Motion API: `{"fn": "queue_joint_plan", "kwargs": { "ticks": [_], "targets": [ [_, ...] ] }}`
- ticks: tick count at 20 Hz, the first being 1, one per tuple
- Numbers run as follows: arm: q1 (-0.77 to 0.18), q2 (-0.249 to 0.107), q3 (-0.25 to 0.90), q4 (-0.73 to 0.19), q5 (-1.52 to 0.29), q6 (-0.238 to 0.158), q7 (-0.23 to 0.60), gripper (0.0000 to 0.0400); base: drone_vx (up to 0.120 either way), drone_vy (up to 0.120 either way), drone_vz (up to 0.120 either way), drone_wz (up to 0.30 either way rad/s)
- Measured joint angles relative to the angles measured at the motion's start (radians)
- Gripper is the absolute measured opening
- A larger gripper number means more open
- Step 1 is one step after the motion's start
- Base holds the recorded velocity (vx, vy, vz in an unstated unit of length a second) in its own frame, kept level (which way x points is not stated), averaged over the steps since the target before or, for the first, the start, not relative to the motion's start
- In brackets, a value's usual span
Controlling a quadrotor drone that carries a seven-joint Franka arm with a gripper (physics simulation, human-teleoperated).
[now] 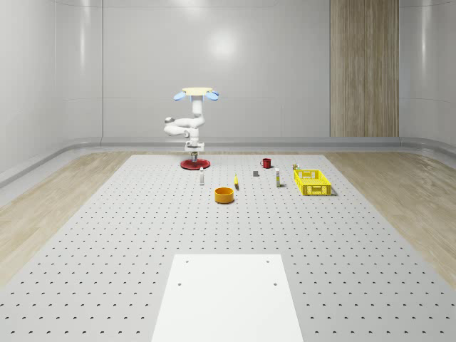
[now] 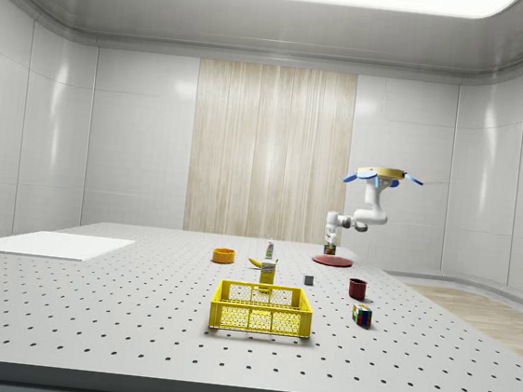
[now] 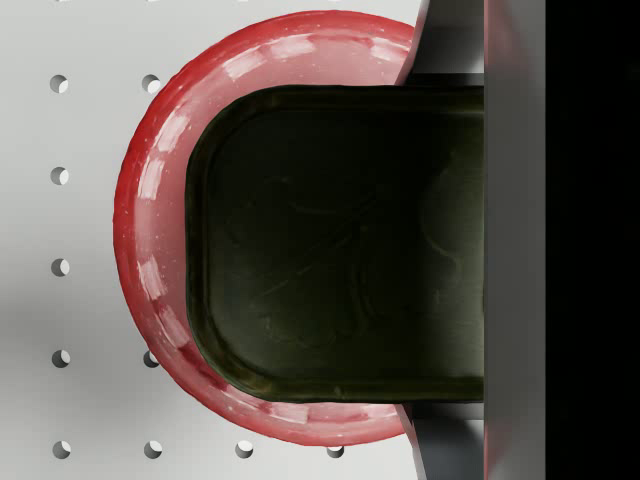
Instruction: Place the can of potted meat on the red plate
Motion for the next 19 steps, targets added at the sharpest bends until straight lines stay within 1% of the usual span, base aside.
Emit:
{"fn": "queue_joint_plan", "kwargs": {
  "ticks": [6,7,8,10,14,19],
  "targets": [
    [-0.007,-0.009,-0.063,0.015,-0.058,0.03,-0.003,0.0287,0.0,0.0,0.0,0.0],
    [-0.008,-0.01,-0.07,0.018,-0.064,0.034,-0.003,0.0315,0.0,0.0,0.0,0.0],
    [-0.009,-0.011,-0.077,0.019,-0.069,0.038,-0.005,0.0334,0.0,0.0,0.0,0.0],
    [-0.01,-0.011,-0.083,0.022,-0.075,0.042,-0.005,0.036,0.0,0.0,0.0,0.0],
    [-0.007,-0.011,-0.056,0.014,-0.047,0.033,-0.004,0.0385,0.0,0.0,0.0,0.0],
    [-0.003,-0.012,-0.001,0.002,0.006,0.015,0.0,0.0395,0.0,0.0,0.0,0.0]
  ]
}}
